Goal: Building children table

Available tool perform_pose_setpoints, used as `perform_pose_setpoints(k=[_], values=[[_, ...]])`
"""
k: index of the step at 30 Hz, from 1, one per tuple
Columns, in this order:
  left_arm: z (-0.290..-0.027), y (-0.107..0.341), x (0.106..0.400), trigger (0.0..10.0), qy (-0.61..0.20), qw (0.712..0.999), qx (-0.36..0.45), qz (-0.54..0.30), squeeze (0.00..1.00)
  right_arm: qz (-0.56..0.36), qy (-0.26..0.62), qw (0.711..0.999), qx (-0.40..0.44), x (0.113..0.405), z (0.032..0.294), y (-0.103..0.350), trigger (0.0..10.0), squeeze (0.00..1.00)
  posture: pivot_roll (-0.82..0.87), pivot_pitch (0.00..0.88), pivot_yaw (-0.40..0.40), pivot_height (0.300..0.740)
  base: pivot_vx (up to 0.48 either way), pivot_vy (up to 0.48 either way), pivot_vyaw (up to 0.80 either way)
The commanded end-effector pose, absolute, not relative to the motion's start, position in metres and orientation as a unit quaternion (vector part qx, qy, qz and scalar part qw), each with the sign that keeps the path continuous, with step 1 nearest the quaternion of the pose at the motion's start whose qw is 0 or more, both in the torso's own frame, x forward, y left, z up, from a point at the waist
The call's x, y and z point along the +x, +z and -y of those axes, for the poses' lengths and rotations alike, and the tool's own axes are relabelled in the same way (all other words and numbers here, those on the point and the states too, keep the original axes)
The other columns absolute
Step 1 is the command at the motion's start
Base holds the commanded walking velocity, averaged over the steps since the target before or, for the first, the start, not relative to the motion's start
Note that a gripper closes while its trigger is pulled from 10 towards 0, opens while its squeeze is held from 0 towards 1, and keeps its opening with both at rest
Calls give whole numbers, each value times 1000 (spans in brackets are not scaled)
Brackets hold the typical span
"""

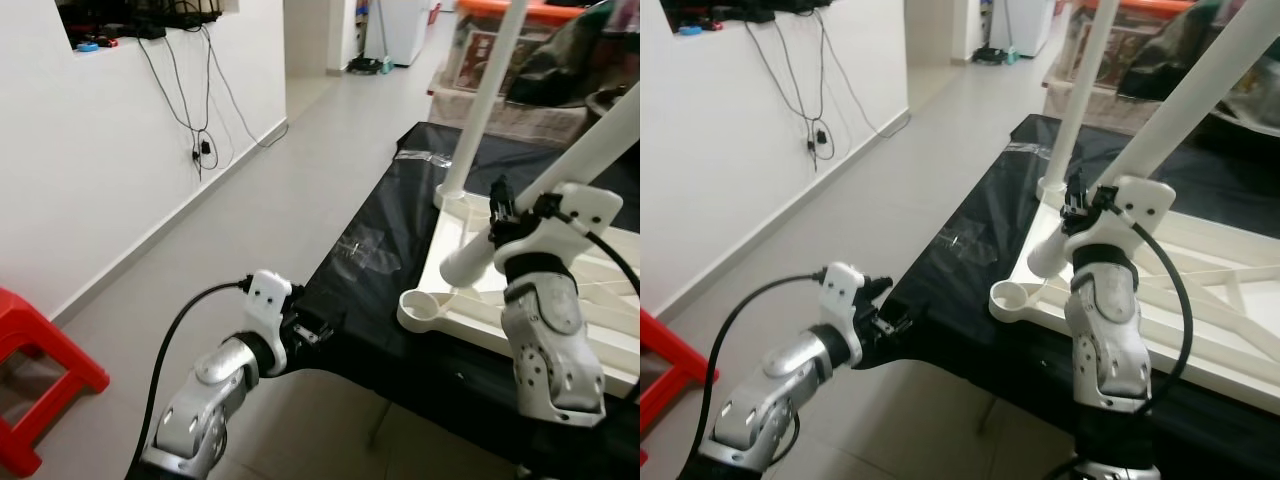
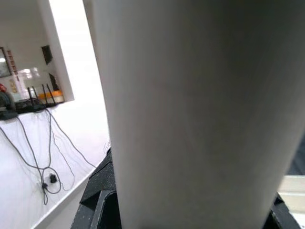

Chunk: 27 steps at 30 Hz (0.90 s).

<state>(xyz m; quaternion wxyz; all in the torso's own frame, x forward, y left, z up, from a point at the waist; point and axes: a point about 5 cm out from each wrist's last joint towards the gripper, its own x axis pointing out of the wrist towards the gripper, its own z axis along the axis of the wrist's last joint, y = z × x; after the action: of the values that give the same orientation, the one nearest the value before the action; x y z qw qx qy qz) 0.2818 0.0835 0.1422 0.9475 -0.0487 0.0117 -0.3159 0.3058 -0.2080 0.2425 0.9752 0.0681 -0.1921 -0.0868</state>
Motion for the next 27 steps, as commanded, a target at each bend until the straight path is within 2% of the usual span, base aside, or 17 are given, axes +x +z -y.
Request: perform_pose_setpoints(k=[1, 3, 23, 27], values=[[-81, 142, 282, 10000, -318, 947, -46, -11, 0, 210, -95, 971, 68, 303, 212, 246, 10000, 0, 73, 0, -53, 740, 334, 0, -775], [-82, 142, 283, 10000, -312, 949, -48, -12, 0, 216, -96, 969, 66, 302, 211, 247, 10000, 0, 75, 0, -55, 740, 319, 0, -628], [-83, 142, 286, 10000, -301, 952, -52, -15, 0, 216, -77, 971, 61, 309, 208, 254, 10000, 0, 72, 0, -63, 740, 0, 0, 0], [-81, 141, 283, 10000, -303, 951, -54, -16, 0, 211, -73, 973, 56, 311, 208, 254, 10000, 0, 71, 0, -69, 740, 0, 0, -800]])
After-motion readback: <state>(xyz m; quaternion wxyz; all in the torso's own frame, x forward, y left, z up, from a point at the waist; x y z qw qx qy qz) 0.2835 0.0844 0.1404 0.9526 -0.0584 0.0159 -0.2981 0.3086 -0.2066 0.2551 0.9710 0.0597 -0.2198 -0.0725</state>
